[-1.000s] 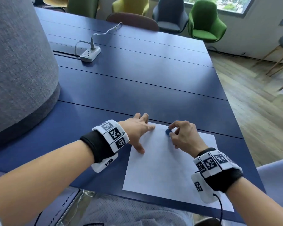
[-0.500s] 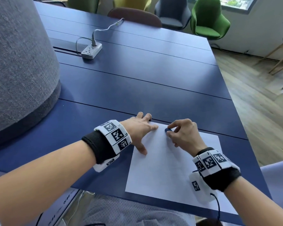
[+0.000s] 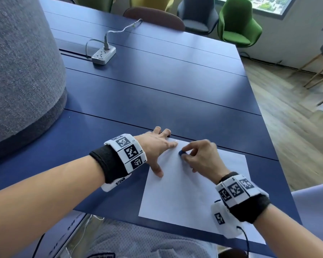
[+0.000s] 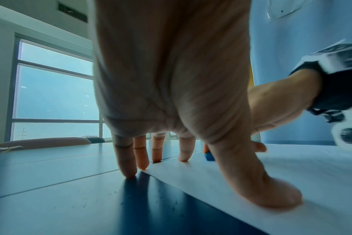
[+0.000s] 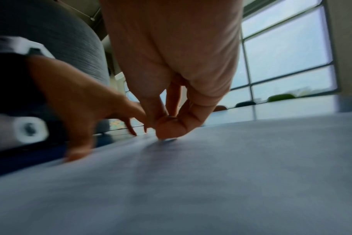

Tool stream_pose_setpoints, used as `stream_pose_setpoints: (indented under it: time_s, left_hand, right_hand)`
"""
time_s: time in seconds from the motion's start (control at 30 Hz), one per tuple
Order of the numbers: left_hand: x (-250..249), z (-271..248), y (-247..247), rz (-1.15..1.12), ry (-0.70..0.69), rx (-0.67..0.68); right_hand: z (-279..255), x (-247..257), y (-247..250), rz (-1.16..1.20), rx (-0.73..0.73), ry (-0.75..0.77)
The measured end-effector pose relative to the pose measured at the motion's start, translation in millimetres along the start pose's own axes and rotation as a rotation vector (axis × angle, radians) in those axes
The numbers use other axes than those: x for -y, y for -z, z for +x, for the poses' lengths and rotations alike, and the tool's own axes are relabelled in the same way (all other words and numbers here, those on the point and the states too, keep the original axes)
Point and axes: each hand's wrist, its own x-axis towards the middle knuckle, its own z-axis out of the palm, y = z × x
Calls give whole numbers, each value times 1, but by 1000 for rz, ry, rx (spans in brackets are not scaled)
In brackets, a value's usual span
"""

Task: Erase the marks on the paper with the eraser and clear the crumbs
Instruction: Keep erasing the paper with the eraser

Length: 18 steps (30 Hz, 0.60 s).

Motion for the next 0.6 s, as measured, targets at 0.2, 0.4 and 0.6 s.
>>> stream_pose_setpoints:
  time_s: [0.2,0.4,0.6]
  left_hand:
    - [0,0,-1,-1,7,-5]
    - [-2,-1,1,4,11,-5]
    - [-4,-2,1,19,21,12]
  right_hand:
    - [-8,3,-7,9,10,6]
    - [2,-8,9,53,-96,-80]
    - [-10,-5,-6,-29,36,47]
